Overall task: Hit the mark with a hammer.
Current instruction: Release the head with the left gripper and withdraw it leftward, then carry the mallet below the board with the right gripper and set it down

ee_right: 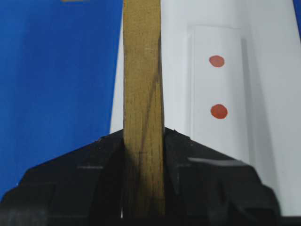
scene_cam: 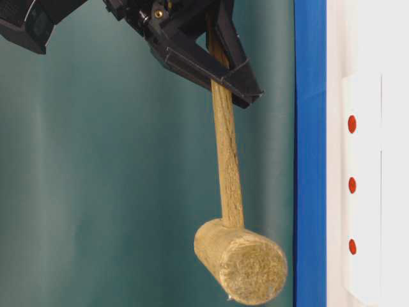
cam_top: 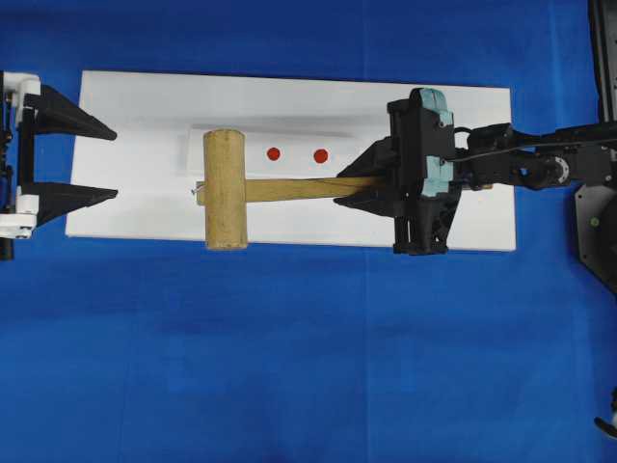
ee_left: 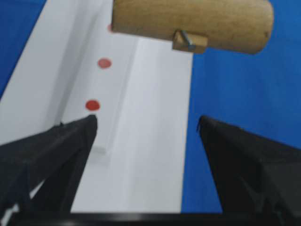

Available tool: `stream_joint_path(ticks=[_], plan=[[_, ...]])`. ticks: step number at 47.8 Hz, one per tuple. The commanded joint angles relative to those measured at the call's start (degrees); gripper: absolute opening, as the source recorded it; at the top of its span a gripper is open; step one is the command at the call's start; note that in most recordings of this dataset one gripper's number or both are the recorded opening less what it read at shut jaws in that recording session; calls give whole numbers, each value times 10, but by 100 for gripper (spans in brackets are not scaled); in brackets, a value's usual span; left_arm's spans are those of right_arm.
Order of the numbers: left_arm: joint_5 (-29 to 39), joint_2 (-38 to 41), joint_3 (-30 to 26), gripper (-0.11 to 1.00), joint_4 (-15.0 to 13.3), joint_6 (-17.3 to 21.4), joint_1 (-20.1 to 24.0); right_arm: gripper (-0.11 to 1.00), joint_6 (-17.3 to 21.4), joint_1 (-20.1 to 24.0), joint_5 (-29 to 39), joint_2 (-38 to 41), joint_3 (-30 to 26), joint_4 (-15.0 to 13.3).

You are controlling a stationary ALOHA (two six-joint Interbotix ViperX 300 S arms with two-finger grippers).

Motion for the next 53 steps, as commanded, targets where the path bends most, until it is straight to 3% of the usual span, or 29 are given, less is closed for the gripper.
stream_joint_path(ticks=[1, 14, 22, 36, 45, 53], plan=[[-8, 3, -6, 84, 0, 7, 2, 8, 1, 2, -5, -10, -11, 2], [-11, 4, -6, 84, -1, 8, 2, 8, 22, 23, -7, 1, -15, 11], [-11, 3, -6, 84, -1, 8, 10, 8, 53, 69, -28, 18, -19, 20], [-11, 2, -6, 84, -1, 10, 18, 8, 101, 172, -124, 49, -27, 41], [-15, 1, -6, 84, 0, 10, 18, 8, 104, 215, -166, 83, -40, 69], [-20, 1, -5, 84, 0, 11, 18, 8, 104, 228, -181, 117, -51, 85]])
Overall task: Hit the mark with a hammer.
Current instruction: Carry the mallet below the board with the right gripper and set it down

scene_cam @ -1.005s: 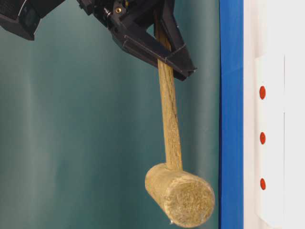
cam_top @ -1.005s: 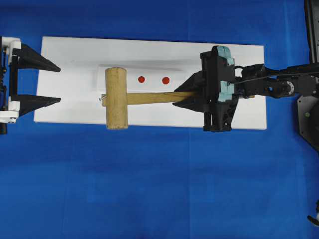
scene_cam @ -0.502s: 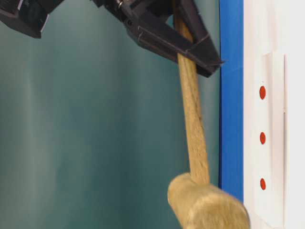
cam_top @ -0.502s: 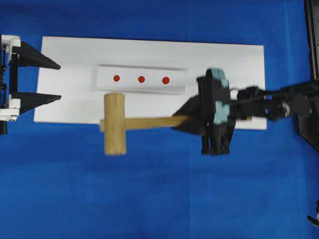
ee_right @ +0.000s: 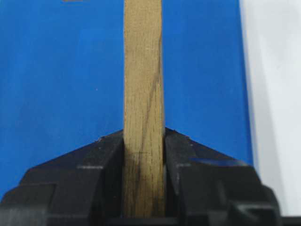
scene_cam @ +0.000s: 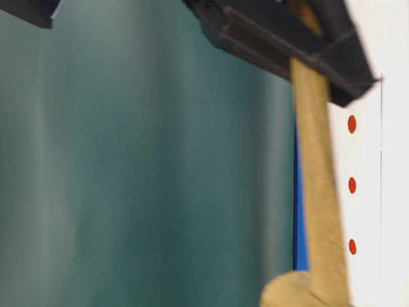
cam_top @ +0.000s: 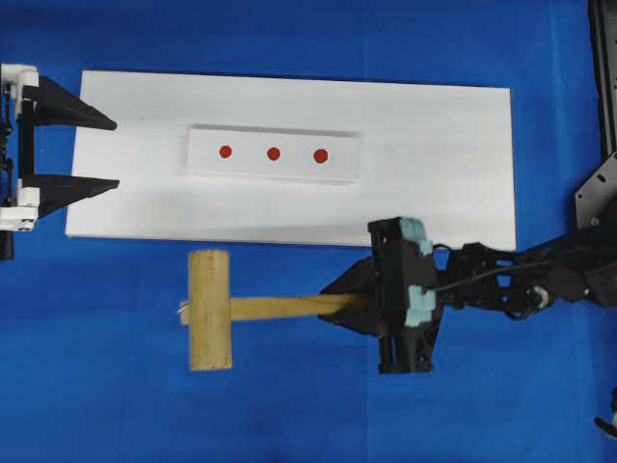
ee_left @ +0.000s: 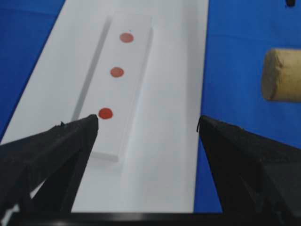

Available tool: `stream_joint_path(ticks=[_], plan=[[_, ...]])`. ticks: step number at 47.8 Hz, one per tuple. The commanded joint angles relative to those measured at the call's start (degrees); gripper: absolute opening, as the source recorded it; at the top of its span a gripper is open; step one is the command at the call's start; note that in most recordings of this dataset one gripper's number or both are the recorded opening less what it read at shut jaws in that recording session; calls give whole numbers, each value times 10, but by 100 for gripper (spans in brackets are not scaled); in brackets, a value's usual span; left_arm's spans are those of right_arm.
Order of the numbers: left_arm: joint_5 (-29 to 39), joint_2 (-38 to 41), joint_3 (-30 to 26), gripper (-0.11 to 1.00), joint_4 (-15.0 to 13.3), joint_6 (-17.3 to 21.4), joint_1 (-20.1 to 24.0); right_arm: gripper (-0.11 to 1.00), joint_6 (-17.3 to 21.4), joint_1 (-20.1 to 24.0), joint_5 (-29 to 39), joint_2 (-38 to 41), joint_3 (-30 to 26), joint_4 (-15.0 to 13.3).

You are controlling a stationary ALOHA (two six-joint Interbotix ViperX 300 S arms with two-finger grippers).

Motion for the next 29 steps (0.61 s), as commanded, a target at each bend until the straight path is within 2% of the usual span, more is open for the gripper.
stream_joint_path(ticks=[1, 29], plan=[[-8, 2, -5, 84, 0, 2, 1, 8, 1, 4, -16, 8, -23, 6], [-21, 4, 6, 84, -1, 2, 2, 8, 2, 21, -29, 158, -78, 31]])
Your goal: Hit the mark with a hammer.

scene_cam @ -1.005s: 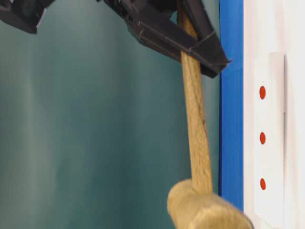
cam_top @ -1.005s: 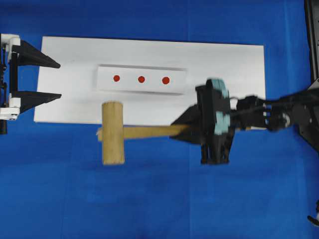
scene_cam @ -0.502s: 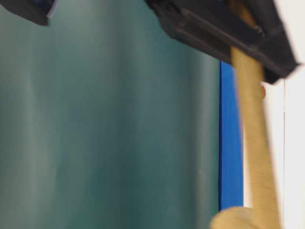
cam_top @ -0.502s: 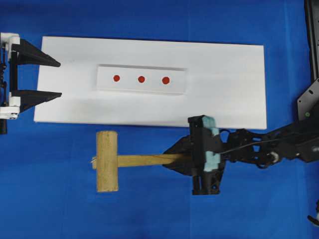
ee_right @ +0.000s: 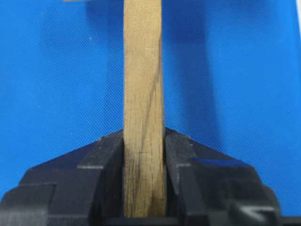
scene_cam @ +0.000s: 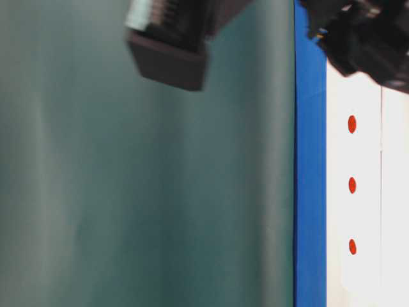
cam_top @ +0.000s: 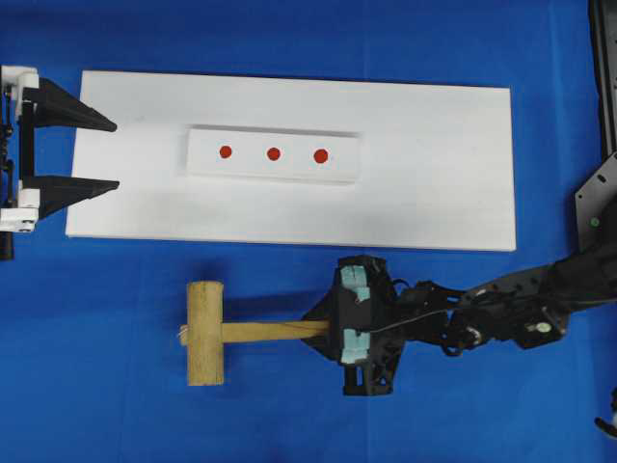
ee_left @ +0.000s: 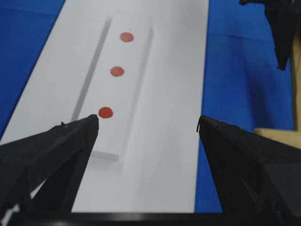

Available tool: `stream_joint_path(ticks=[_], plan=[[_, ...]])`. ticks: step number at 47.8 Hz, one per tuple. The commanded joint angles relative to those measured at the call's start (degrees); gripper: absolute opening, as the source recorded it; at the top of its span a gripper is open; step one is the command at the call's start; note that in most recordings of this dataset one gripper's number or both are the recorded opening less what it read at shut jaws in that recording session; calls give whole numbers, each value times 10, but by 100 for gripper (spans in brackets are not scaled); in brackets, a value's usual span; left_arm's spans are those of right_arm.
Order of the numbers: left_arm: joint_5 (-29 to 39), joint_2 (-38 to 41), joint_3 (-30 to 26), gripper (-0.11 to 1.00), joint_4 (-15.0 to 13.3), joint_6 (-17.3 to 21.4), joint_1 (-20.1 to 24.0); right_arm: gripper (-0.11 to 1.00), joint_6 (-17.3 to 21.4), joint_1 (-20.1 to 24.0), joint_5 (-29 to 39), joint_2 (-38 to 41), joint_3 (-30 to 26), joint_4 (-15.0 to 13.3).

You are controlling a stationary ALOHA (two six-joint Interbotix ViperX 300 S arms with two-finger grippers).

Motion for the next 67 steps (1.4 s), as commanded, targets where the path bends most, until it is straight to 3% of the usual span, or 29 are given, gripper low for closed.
stream_joint_path(ticks=[1, 18, 23, 29, 33, 44, 55, 67], plan=[[-7, 4, -4, 84, 0, 1, 2, 8, 1, -2, -11, 4, -20, 4], [-8, 3, -4, 84, 0, 1, 5, 13, 4, 2, -7, 23, -18, 5], [-9, 3, -4, 84, 0, 1, 6, 34, 4, 3, -5, 26, -16, 6], [-9, 2, -4, 84, 0, 1, 8, 71, 4, 3, -9, 33, -15, 11], [-9, 2, -4, 84, 0, 1, 10, 88, 4, 2, -10, 33, -14, 11], [-9, 2, -4, 84, 0, 0, 13, 85, -4, 2, -13, 11, -11, 11], [-8, 2, -4, 84, -1, -1, 13, 85, -25, -6, -9, -74, 11, 9], [-7, -1, -5, 84, -1, 1, 13, 85, -68, -54, 15, -166, 40, 10]])
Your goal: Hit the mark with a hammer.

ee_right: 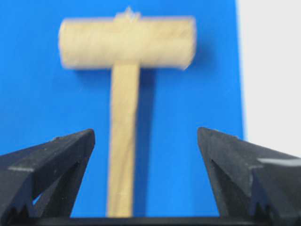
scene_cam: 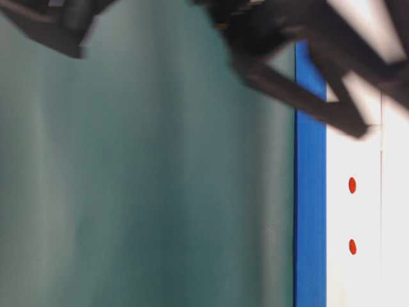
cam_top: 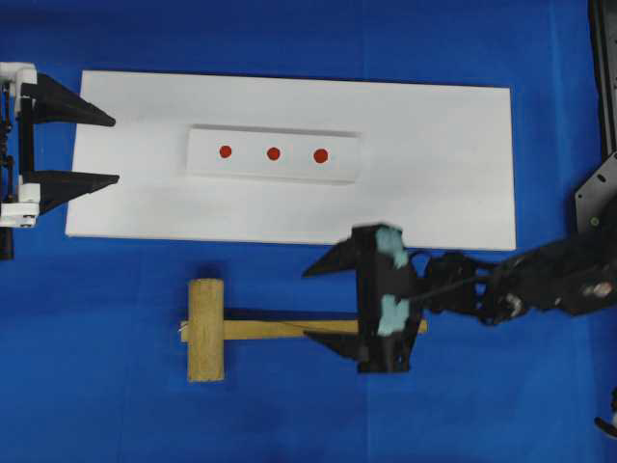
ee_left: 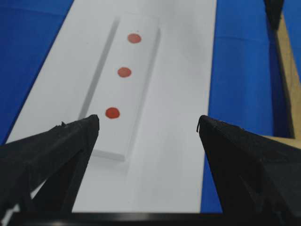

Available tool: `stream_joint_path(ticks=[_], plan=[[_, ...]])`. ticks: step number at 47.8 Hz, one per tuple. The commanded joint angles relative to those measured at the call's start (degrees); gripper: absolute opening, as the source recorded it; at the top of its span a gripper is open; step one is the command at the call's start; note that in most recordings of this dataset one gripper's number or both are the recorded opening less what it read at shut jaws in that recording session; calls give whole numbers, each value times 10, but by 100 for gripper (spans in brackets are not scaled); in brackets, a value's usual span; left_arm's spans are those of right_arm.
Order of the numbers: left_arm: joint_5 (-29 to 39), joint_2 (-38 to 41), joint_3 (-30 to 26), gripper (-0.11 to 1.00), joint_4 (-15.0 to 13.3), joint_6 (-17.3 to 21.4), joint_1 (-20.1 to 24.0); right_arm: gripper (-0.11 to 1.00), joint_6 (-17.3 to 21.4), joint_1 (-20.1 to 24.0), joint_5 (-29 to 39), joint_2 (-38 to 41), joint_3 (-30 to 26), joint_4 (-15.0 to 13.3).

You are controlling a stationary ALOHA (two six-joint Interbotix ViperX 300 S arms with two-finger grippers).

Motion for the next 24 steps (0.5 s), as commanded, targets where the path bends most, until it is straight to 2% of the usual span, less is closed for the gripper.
stream_joint_path(ticks=[1, 19, 24], plan=[[-3, 0, -8, 84, -1, 1, 3, 85, -11, -25, 12, -44, 4, 0], [-2, -29, -6, 84, -1, 4, 3, 85, -131, -192, 138, -186, 47, -1], [4, -49, -6, 84, -1, 8, 3, 85, -151, -229, 164, -229, 71, -2]])
